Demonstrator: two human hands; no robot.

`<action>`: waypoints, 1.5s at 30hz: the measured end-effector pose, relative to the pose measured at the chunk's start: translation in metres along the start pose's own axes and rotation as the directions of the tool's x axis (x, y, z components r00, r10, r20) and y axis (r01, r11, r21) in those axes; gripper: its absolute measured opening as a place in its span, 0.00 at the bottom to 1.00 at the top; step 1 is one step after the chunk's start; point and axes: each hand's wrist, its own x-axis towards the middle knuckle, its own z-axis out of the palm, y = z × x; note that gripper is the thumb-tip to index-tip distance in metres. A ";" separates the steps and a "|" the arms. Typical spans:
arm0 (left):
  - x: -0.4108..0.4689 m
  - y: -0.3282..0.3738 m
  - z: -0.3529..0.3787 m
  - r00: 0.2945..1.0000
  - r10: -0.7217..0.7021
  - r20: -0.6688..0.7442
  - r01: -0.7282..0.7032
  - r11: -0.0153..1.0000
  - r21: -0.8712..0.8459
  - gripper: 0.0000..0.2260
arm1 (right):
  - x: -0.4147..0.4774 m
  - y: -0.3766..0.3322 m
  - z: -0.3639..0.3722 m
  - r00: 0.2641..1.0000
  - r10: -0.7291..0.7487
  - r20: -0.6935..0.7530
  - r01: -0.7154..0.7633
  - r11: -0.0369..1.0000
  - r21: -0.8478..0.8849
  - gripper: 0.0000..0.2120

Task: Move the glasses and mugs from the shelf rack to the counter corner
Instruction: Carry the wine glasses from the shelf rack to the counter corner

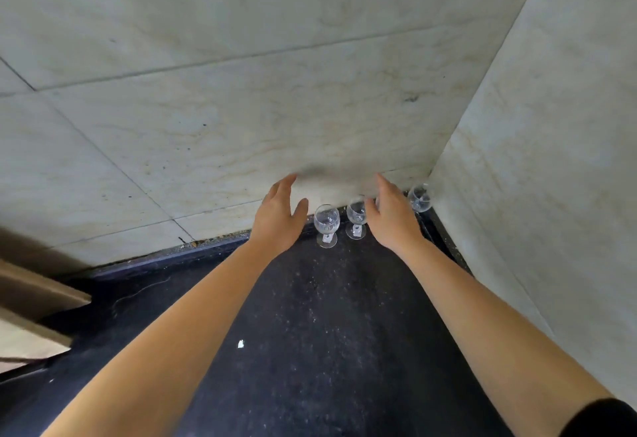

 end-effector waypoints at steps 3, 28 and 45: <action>-0.016 0.024 -0.055 0.989 0.043 -0.139 -0.039 0.999 0.029 0.22 | -0.004 -0.043 -0.035 0.977 -0.152 -0.149 0.153 0.988 -0.006 0.25; -0.728 0.013 -0.305 0.113 -0.132 -0.985 0.860 0.510 0.030 0.21 | -0.492 -0.476 0.093 -0.023 -0.997 -0.076 0.878 -0.056 0.475 0.24; -1.269 0.078 -0.269 -0.429 -0.074 -0.900 0.903 -0.072 -0.424 0.26 | -1.088 -0.541 0.157 -0.560 -0.802 -0.207 0.508 -0.529 0.680 0.27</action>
